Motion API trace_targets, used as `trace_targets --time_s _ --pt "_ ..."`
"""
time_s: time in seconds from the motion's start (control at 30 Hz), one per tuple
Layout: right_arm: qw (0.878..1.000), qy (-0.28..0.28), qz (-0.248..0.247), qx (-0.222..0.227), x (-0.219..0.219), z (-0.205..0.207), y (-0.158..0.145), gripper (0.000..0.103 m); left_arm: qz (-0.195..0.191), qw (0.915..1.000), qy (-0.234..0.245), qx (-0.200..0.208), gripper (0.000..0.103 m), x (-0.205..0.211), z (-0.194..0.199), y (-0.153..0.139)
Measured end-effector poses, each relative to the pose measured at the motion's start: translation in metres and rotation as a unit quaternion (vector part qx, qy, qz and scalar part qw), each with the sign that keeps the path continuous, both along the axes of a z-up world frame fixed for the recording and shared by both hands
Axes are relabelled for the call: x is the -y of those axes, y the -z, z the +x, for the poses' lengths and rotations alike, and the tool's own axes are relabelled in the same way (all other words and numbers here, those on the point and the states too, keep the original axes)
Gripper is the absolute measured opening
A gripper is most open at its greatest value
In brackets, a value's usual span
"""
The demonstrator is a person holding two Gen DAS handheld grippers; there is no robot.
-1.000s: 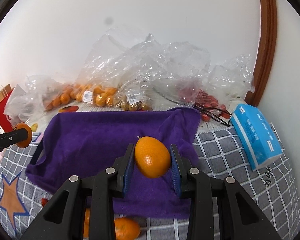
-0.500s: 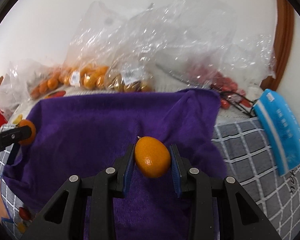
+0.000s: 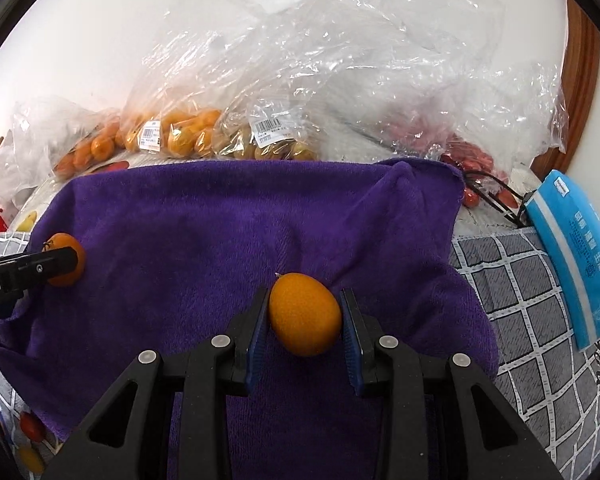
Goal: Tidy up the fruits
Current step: 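Open the left gripper on the towel while the right gripper releases the oval orange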
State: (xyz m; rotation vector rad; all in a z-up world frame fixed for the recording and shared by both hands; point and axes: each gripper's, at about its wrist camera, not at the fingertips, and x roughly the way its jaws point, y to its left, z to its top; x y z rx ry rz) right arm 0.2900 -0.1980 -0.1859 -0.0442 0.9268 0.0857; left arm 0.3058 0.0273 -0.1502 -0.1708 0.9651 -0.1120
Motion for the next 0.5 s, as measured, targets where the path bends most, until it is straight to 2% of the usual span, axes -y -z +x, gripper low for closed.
trace_targets --time_s 0.27,0.33,0.4,0.5 --pt "1.000 0.000 -0.005 -0.005 -0.001 -0.004 0.000 0.035 0.000 1.0000 0.004 -0.001 0.041 0.001 -0.001 0.000" --pt "1.000 -0.002 -0.004 -0.007 -0.001 -0.006 -0.002 0.039 0.000 1.0000 0.002 -0.008 0.044 0.001 -0.002 -0.002" --pt "1.000 0.000 -0.004 -0.005 0.000 -0.010 -0.008 0.053 -0.002 1.0000 -0.001 -0.009 0.053 0.001 -0.006 -0.006" --pt "1.000 0.008 0.003 0.003 0.003 -0.020 -0.021 0.065 -0.002 1.0000 -0.001 0.001 0.058 0.001 -0.018 -0.018"
